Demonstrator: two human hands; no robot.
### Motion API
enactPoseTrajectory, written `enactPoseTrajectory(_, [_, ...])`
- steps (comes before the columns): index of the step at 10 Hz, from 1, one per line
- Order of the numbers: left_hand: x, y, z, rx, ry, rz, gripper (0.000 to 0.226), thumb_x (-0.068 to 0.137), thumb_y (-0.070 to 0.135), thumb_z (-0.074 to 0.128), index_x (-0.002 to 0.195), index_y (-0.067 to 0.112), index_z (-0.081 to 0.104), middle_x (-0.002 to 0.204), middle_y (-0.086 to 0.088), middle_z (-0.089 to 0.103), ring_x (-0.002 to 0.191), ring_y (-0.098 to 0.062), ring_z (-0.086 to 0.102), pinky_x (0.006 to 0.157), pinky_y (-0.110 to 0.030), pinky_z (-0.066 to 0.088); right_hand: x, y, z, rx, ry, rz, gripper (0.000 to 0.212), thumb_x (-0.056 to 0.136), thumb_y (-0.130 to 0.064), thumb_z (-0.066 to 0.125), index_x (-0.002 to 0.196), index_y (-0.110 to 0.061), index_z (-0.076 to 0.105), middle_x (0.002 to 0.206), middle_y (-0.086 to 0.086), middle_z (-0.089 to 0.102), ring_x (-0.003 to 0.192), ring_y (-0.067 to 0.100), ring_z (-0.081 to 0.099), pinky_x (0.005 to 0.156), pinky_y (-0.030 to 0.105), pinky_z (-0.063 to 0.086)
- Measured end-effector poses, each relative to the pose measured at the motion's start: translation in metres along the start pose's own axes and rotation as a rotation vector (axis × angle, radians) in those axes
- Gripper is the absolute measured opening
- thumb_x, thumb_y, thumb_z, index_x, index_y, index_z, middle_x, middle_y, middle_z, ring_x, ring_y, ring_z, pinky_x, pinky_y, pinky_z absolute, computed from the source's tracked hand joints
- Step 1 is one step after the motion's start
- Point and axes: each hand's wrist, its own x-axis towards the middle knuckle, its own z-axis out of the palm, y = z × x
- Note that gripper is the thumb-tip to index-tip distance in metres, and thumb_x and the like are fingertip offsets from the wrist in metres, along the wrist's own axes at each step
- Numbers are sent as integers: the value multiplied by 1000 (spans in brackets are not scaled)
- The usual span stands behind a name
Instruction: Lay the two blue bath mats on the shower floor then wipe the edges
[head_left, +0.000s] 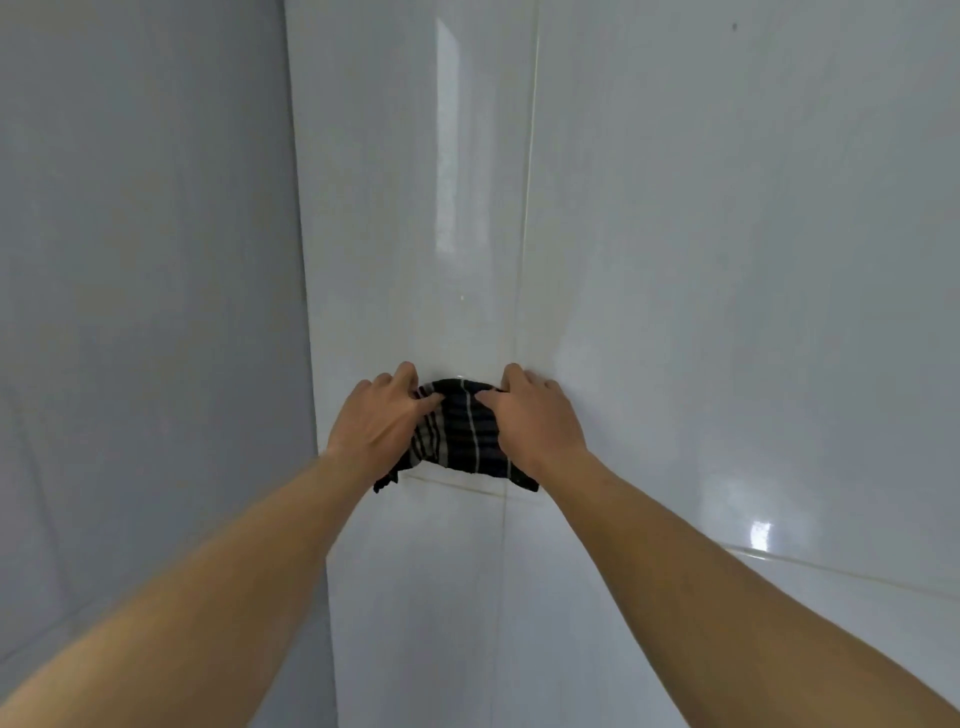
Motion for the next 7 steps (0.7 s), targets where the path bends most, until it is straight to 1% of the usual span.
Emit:
enactPoseTrajectory(1, [-7, -1, 21, 57, 31, 39, 63, 65, 0, 83, 124, 19, 70, 95, -16, 56, 59, -29, 52, 58, -39, 43, -4, -2, 20, -126, 18, -53, 48, 78, -7, 74, 124, -14, 61, 112, 9, 53, 100, 28, 53, 84, 39, 41])
enactPoseTrajectory(2, [-22, 5, 36, 71, 32, 42, 58, 66, 6, 85, 121, 16, 70, 92, -16, 57, 61, -30, 54, 60, -40, 45, -14, -4, 38, -157, 10, -95, 50, 72, -12, 82, 120, -12, 66, 105, 10, 57, 92, 29, 56, 77, 41, 45])
enactPoseTrajectory(3, [-28, 10, 43, 79, 23, 50, 61, 65, 9, 84, 124, 13, 67, 96, -15, 58, 75, -32, 56, 63, -41, 46, -18, -7, 39, -136, -12, -120, 52, 78, -12, 77, 128, -11, 61, 111, 11, 56, 98, 30, 55, 81, 41, 44])
enactPoseTrajectory(4, [-36, 8, 46, 79, -53, 66, 70, 68, 10, 79, 135, 18, 59, 105, -11, 57, 86, -29, 55, 67, -41, 47, -20, -9, 34, -105, -33, -116, 51, 84, -11, 68, 134, -13, 55, 118, 10, 52, 105, 29, 51, 87, 40, 41])
enactPoseTrajectory(5, [-42, 11, 42, 5, -127, 61, 70, 77, 5, 68, 142, 23, 52, 115, -9, 56, 95, -28, 56, 73, -38, 47, -23, -10, 26, -73, -69, -115, 48, 88, -10, 61, 135, -16, 53, 123, 8, 49, 111, 28, 48, 92, 39, 39])
enactPoseTrajectory(6, [-41, 18, 36, -72, -178, 22, 62, 89, 5, 56, 146, 26, 45, 129, -7, 51, 106, -28, 54, 82, -36, 46, -25, -7, 22, -70, -118, -121, 37, 89, -8, 56, 126, -16, 60, 124, 8, 47, 113, 28, 47, 95, 39, 39])
enactPoseTrajectory(7, [-36, 16, 31, -126, -155, -22, 51, 90, 6, 55, 138, 24, 50, 126, -6, 55, 103, -27, 56, 76, -33, 43, -27, -8, 14, -50, -150, -117, 33, 88, -6, 55, 119, -16, 64, 123, 9, 48, 112, 30, 47, 95, 39, 39])
